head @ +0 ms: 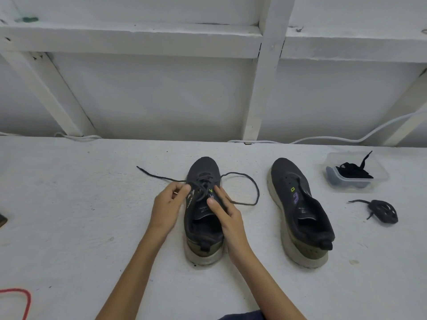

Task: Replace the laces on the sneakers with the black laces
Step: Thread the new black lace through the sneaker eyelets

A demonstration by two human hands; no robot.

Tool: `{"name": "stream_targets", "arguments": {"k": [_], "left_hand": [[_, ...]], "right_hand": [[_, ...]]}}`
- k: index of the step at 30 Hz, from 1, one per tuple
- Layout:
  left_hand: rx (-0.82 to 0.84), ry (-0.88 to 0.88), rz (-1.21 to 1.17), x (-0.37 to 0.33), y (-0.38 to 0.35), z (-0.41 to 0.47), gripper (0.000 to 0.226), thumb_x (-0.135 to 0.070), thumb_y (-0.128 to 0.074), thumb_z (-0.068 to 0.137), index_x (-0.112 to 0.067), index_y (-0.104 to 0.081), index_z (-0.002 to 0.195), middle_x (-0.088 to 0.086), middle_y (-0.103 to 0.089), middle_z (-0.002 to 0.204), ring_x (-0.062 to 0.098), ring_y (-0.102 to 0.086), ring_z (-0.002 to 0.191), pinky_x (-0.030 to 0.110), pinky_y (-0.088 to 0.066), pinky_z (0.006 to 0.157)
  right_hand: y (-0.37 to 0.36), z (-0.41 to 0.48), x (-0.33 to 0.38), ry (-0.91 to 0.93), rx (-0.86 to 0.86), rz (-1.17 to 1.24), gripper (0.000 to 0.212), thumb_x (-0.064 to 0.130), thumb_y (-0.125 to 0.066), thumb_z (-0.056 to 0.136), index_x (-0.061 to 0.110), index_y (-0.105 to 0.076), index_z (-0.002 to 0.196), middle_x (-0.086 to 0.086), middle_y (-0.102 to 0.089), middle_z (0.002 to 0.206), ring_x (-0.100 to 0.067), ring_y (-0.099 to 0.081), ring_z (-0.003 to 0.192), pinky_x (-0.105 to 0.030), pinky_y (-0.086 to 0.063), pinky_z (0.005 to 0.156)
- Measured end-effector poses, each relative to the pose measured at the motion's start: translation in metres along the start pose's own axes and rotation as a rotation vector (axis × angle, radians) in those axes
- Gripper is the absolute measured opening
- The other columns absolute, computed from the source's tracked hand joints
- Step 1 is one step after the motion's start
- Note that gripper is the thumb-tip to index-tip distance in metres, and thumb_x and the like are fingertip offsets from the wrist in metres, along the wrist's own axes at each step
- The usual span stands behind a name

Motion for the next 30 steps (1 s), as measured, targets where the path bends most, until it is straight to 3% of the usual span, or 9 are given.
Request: {"name": "stream_targets", "arguments": {"k": [4, 8, 11, 17, 19, 22, 25, 27, 30], "left_hand": [[-0.133, 0.013, 0.043, -0.003, 0.023, 0.015, 0.022, -0.032, -0.055, 0.097, -0.012, -0.064, 0.092, -0.009, -0.057, 0.078, 0.009, -0.047, 0.072, 0.023, -0.039, 0.067], [0.075, 0.086, 0.047, 0.001, 0.0, 0.0, 0.029, -0.041, -0.058, 0.093, -0.016, -0.07, 0.084, -0.009, -0.065, 0.076, 0.006, -0.057, 0.072, 0.023, -0.044, 0.071], [0.138, 0.032, 0.054, 0.003, -0.006, -0.003, 0.014, -0.031, -0.068, 0.089, -0.019, -0.075, 0.086, -0.002, -0.074, 0.083, 0.017, -0.067, 0.084, 0.028, -0.051, 0.08], [-0.203, -0.004, 0.012, -0.006, 0.044, 0.02, 0.022, -0.034, -0.069, 0.088, -0.013, -0.071, 0.082, -0.002, -0.06, 0.072, 0.015, -0.047, 0.071, 0.028, -0.04, 0.069], [-0.127, 0.043, 0.013, -0.003, 0.03, 0.016, 0.027, -0.038, -0.069, 0.086, -0.012, -0.072, 0.08, -0.001, -0.061, 0.069, 0.013, -0.047, 0.066, 0.029, -0.04, 0.067], [0.06, 0.11, 0.027, 0.002, -0.002, 0.0, 0.024, -0.037, -0.071, 0.083, -0.013, -0.075, 0.084, -0.009, -0.067, 0.068, -0.001, -0.053, 0.057, 0.014, -0.042, 0.058], [0.087, 0.087, 0.01, -0.002, -0.004, -0.002, 0.015, -0.026, -0.074, 0.083, -0.011, -0.074, 0.081, -0.013, -0.067, 0.06, -0.007, -0.056, 0.053, 0.007, -0.042, 0.053], [0.028, 0.063, 0.03, -0.009, 0.009, 0.004, 0.014, -0.025, -0.074, 0.083, -0.014, -0.072, 0.074, -0.014, -0.065, 0.055, -0.005, -0.053, 0.051, 0.007, -0.041, 0.053], [-0.198, 0.059, -0.048, -0.014, 0.041, 0.013, 0.02, -0.03, -0.073, 0.084, -0.012, -0.07, 0.075, -0.007, -0.062, 0.063, 0.0, -0.048, 0.052, 0.014, -0.041, 0.058]], "right_hand": [[0.002, -0.001, 0.001, 0.002, 0.001, 0.005, 0.051, 0.034, -0.07, 0.087, 0.03, -0.055, 0.136, 0.012, -0.046, 0.148, 0.0, -0.04, 0.136, -0.034, -0.032, 0.118], [0.001, 0.0, 0.001, 0.009, -0.006, -0.005, 0.055, 0.037, -0.072, 0.086, 0.029, -0.055, 0.138, 0.013, -0.049, 0.146, -0.001, -0.042, 0.135, -0.037, -0.033, 0.117], [0.001, -0.001, 0.0, 0.009, -0.011, 0.002, 0.056, 0.039, -0.072, 0.085, 0.03, -0.055, 0.138, 0.014, -0.049, 0.146, -0.001, -0.042, 0.135, -0.038, -0.034, 0.117], [0.002, -0.003, 0.002, 0.001, -0.014, 0.014, 0.052, 0.033, -0.069, 0.088, 0.03, -0.054, 0.138, 0.015, -0.045, 0.148, 0.001, -0.038, 0.137, -0.034, -0.031, 0.118], [0.002, -0.003, 0.003, 0.006, -0.014, 0.013, 0.051, 0.032, -0.069, 0.089, 0.03, -0.054, 0.138, 0.015, -0.044, 0.148, 0.002, -0.037, 0.137, -0.033, -0.03, 0.119], [0.0, -0.003, 0.003, 0.007, -0.01, 0.026, 0.051, 0.03, -0.068, 0.09, 0.028, -0.053, 0.138, 0.015, -0.044, 0.149, 0.002, -0.037, 0.137, -0.033, -0.03, 0.118], [0.0, -0.003, 0.004, 0.006, -0.004, 0.03, 0.051, 0.03, -0.067, 0.09, 0.029, -0.052, 0.139, 0.014, -0.042, 0.15, 0.002, -0.037, 0.138, -0.03, -0.03, 0.118], [0.0, -0.004, 0.004, 0.002, -0.001, 0.032, 0.052, 0.031, -0.067, 0.09, 0.029, -0.052, 0.139, 0.015, -0.04, 0.151, 0.003, -0.035, 0.138, -0.028, -0.029, 0.118], [0.001, -0.004, 0.004, -0.003, -0.004, 0.032, 0.053, 0.033, -0.069, 0.088, 0.029, -0.053, 0.139, 0.015, -0.039, 0.152, 0.002, -0.033, 0.139, -0.028, -0.028, 0.118]]}}
Point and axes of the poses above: each hand's wrist, its own z-axis towards the middle knuckle, its own y-axis out of the back of the hand, x = y × z, the point moved 9 cm from there along z, towards the middle knuckle
